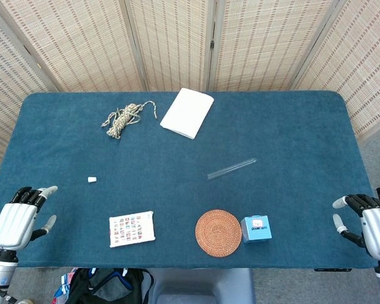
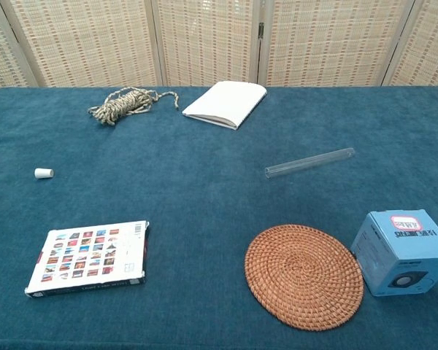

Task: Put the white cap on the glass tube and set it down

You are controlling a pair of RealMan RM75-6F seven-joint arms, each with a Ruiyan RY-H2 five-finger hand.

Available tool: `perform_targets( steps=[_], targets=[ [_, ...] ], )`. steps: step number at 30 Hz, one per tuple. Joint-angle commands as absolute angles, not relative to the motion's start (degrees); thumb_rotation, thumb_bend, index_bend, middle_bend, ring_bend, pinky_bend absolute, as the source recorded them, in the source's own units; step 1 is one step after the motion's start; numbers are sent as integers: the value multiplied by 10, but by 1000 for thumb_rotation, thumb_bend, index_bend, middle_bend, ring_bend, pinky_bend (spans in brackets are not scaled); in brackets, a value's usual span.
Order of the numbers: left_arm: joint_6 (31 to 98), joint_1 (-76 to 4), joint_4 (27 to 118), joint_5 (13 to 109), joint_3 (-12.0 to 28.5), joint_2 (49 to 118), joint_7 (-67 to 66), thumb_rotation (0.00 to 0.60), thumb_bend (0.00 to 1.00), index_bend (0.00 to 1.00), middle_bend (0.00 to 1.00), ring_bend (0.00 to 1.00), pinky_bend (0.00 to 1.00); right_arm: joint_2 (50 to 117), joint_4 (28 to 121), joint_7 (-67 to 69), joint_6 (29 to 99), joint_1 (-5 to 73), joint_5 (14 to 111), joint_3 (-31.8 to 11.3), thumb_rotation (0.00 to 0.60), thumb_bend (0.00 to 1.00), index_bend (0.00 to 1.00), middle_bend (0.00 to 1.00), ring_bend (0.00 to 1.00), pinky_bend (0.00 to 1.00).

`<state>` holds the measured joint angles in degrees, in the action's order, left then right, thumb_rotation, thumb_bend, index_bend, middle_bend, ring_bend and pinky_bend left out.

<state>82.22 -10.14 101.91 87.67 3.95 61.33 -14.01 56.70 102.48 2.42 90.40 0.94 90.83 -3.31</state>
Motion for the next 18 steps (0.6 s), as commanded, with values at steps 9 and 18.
perform_targets(
  steps=[9,18],
  targets=[
    [745,-159,965,876,50,617,-98,600,337,265,789,798,890,568,1023,25,883,28,904,-41,600,352,470,465,371,403],
    [626,-219,943,839,45,618,-94,600,539,287,985,988,1000,563,1034,17,876,32,898,-42,600,353,470,464,371,404]
  ],
)
